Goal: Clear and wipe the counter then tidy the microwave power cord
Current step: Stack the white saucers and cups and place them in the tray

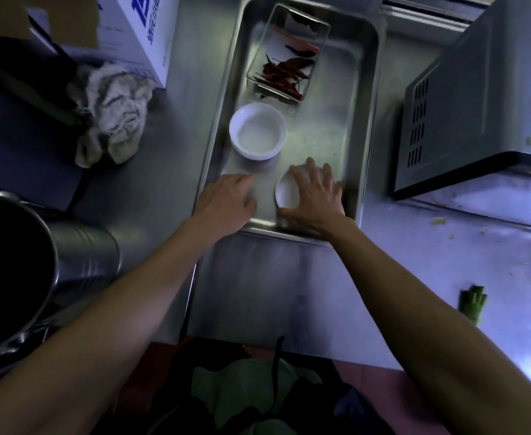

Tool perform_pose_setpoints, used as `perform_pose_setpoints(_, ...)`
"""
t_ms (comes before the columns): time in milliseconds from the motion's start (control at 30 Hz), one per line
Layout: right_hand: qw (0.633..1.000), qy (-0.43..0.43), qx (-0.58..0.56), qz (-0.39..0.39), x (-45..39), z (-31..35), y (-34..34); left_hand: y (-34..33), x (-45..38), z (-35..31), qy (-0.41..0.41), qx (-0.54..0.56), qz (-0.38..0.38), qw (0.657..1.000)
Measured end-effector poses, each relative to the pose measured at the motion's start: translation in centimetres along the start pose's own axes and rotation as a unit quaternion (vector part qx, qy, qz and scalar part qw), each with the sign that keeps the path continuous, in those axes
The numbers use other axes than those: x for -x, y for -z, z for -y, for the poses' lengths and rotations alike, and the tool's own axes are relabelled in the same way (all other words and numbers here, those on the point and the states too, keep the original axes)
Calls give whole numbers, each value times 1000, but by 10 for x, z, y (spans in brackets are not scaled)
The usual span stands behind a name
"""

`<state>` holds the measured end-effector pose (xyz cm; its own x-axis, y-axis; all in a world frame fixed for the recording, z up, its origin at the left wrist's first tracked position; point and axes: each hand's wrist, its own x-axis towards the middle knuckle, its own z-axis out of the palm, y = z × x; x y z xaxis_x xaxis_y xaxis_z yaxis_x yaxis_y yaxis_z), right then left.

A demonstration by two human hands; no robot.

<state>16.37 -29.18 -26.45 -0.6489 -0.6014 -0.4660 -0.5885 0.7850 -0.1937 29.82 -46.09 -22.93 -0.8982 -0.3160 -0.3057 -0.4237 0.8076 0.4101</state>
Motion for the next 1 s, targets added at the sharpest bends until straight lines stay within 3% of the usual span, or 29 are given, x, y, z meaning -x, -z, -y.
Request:
perform_pose_setpoints(267, 999, -43, -17, 0, 11, 6, 6, 1, 1, -5, -14, 6, 33, 999)
perform_pose_setpoints(467, 987, -45, -129, -87, 83, -15, 20, 17, 0, -45, -84, -28, 30, 996)
perform_pose_setpoints(600, 969, -67, -191, -141, 140, -48, 21, 13, 1, -89, -137, -49, 31, 989)
perform_pose_setpoints(833, 959, -155, -181, -156, 252, -130, -5, -38, 22, -194, -240, -65, 47, 968)
perform_pose_setpoints(1000, 939, -221, -199, -171, 352, -192, -34, -94, 79, -282, -298, -140, 91, 940)
